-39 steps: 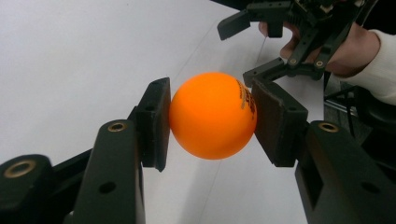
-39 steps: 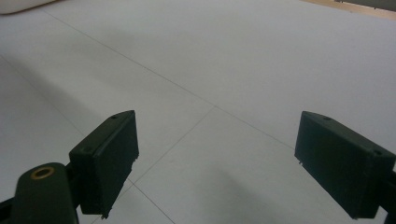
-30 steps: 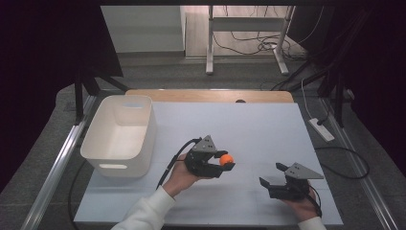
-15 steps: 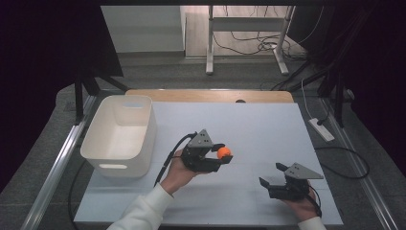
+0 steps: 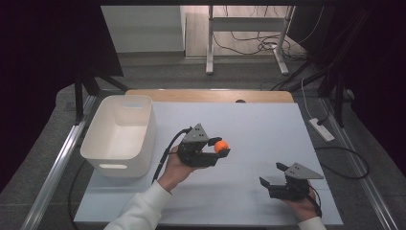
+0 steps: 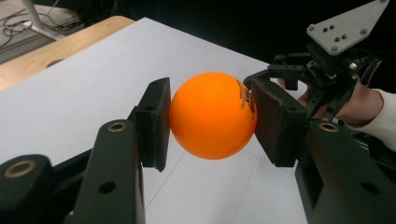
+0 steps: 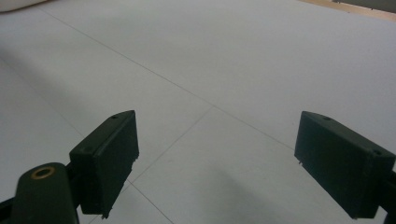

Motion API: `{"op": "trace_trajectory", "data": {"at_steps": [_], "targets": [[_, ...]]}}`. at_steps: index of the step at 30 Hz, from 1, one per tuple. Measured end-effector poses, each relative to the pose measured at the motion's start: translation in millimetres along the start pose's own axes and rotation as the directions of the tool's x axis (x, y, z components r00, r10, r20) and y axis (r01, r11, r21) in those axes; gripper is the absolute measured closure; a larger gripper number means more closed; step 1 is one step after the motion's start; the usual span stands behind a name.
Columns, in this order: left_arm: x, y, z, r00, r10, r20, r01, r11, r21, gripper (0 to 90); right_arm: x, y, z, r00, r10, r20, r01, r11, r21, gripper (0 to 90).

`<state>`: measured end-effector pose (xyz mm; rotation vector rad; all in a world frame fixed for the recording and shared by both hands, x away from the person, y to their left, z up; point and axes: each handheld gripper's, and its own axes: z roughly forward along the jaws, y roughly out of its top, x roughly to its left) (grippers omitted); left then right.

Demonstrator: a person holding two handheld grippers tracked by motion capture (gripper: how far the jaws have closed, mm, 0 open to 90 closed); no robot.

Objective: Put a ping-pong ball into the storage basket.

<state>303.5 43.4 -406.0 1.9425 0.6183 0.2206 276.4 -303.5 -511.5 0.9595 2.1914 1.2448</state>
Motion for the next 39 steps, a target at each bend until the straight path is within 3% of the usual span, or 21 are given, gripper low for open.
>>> {"op": "trace_trajectory", "data": {"at_steps": [21, 39], "targets": [[6.4, 11.0, -14.7, 0.9993, -0.007, -0.036, 0.006, 0.9993, -0.038, 50.5, 0.0, 0.0, 0.0, 1.0, 0.002, -0.001, -0.002, 1.0, 0.001, 13.4], [16.6, 18.4, -37.8, 0.9964, -0.014, -0.084, 0.009, 0.9977, -0.067, 50.5, -0.2, 0.8, -0.1, 1.0, 0.002, -0.001, -0.002, 1.0, -0.003, 13.5]]}}
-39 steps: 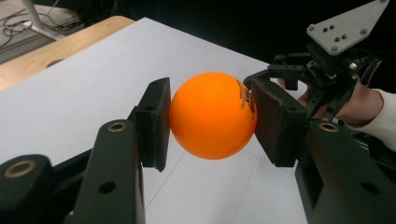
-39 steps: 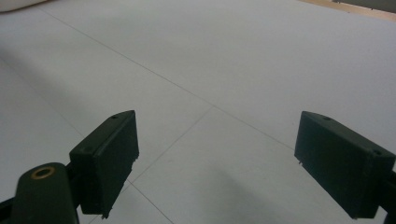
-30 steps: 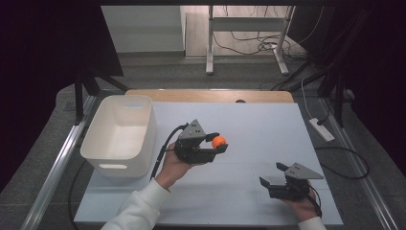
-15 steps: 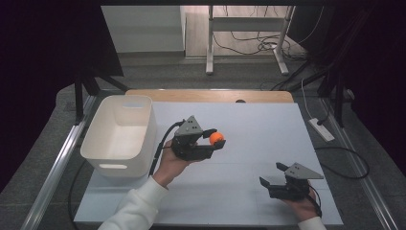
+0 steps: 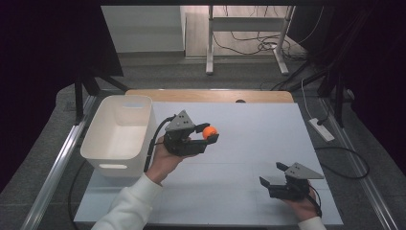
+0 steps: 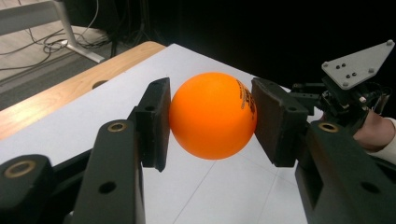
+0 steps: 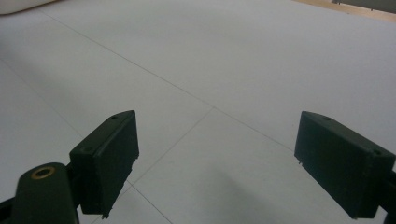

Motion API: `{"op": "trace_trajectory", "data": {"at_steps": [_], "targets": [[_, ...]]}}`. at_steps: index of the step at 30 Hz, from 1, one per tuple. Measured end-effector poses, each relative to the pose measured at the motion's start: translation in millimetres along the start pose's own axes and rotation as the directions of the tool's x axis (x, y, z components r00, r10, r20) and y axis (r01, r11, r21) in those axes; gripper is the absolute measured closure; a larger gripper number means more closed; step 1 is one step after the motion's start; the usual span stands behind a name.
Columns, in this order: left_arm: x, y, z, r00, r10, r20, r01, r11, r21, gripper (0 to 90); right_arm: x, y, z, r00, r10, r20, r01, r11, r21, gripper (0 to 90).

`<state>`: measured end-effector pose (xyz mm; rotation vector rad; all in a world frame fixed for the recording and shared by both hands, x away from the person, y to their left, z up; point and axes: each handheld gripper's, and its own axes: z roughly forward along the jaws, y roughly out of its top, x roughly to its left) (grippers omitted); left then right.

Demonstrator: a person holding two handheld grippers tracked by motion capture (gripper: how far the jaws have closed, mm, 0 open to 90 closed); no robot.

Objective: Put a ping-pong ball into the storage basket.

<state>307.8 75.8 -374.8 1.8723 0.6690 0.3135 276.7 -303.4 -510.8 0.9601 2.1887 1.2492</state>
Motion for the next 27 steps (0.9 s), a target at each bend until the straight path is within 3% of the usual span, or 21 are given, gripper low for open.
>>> {"op": "trace_trajectory", "data": {"at_steps": [27], "targets": [[26.1, 1.2, -29.5, 0.9953, -0.029, -0.092, 0.027, 0.9993, -0.028, 50.5, -0.1, -0.2, 0.1, 1.0, 0.001, 0.004, -0.001, 1.0, 0.002, 13.5]]}}
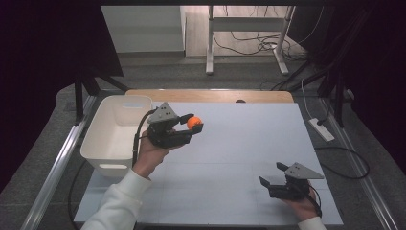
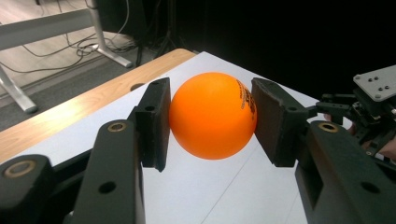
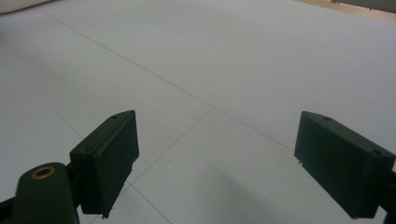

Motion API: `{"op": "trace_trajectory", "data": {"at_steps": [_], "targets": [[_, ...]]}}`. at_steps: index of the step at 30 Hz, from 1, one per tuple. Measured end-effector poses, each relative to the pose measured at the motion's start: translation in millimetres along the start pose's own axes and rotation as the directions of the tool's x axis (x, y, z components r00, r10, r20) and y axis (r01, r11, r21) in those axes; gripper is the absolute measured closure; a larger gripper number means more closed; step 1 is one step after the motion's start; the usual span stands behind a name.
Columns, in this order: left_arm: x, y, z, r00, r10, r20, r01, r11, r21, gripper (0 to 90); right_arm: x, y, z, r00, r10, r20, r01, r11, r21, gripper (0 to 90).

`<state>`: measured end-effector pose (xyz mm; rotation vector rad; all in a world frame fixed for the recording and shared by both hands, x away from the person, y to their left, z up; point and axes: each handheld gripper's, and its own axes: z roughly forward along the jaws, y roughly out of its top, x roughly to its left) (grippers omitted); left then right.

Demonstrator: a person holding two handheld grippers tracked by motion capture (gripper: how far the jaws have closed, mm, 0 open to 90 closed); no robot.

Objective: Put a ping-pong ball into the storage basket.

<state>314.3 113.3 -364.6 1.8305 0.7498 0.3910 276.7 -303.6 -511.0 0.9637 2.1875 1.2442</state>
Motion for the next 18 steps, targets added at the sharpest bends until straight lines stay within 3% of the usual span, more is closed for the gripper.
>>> {"op": "trace_trajectory", "data": {"at_steps": [18], "targets": [[22.2, -2.3, -17.1, 0.9972, -0.028, -0.07, 0.028, 0.9996, -0.003, 50.5, -0.5, 0.2, 0.3, 1.0, 0.002, 0.003, -0.002, 1.0, 0.0, 13.5]]}}
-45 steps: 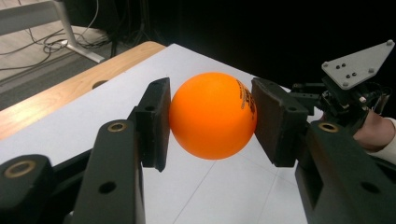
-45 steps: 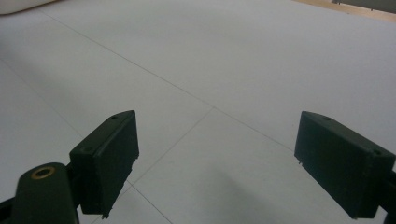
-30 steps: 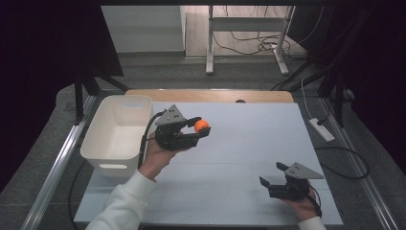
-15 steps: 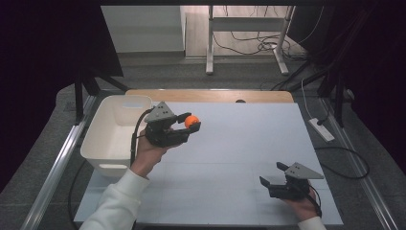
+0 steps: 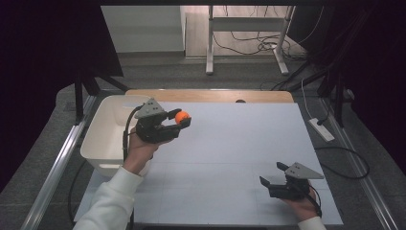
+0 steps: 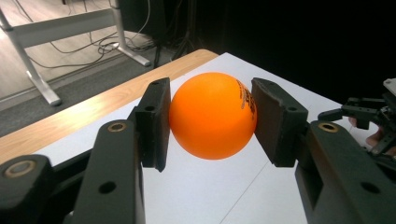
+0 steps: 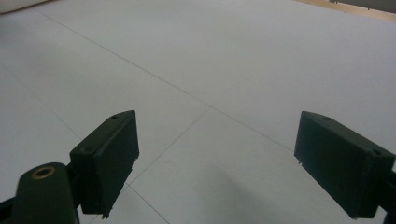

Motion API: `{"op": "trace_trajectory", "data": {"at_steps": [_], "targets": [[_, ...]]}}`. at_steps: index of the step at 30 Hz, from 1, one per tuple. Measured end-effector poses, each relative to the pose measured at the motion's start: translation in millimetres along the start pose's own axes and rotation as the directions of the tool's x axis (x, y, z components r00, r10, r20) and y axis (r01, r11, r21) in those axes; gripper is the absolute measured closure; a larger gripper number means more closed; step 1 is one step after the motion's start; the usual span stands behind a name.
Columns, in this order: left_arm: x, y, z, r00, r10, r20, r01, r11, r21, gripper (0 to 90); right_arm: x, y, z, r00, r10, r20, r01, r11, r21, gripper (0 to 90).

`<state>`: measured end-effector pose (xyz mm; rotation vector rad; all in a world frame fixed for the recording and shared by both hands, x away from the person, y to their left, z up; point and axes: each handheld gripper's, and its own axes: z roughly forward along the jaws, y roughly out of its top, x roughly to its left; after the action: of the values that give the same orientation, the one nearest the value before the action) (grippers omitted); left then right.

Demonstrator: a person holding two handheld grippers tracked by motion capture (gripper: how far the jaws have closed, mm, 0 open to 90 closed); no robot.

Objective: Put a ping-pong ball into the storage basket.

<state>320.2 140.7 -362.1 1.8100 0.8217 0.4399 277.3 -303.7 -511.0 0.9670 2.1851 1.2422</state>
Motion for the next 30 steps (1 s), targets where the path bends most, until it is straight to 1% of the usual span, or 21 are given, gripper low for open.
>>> {"op": "trace_trajectory", "data": {"at_steps": [3, 6, 21, 25, 30], "targets": [[3.1, 0.2, -2.6, 1.0, -0.002, -0.009, 0.002, 1.0, 0.0, 50.5, 0.0, 0.0, -0.1, 1.0, -0.001, 0.0, 0.001, 1.0, 0.0, 13.6], [5.3, 0.4, -5.1, 0.9995, 0.007, -0.03, -0.007, 1.0, 0.004, 50.5, -0.1, 0.0, -0.3, 1.0, -0.002, 0.003, 0.002, 1.0, 0.002, 13.6], [21.5, 2.6, -18.7, 0.9966, -0.013, -0.081, 0.012, 0.9999, -0.004, 50.5, 0.2, 0.1, 0.2, 1.0, -0.003, 0.0, 0.003, 1.0, 0.003, 13.6], [28.4, 2.1, -22.0, 0.9941, -0.023, -0.106, 0.022, 0.9997, -0.004, 50.6, 0.5, 0.2, 0.1, 1.0, -0.004, 0.001, 0.004, 1.0, 0.002, 13.6], [35.3, -0.2, -24.6, 0.9892, -0.016, -0.146, 0.018, 0.9997, 0.014, 50.5, 1.5, 0.6, 0.4, 1.0, -0.006, -0.001, 0.006, 1.0, 0.001, 13.6]]}}
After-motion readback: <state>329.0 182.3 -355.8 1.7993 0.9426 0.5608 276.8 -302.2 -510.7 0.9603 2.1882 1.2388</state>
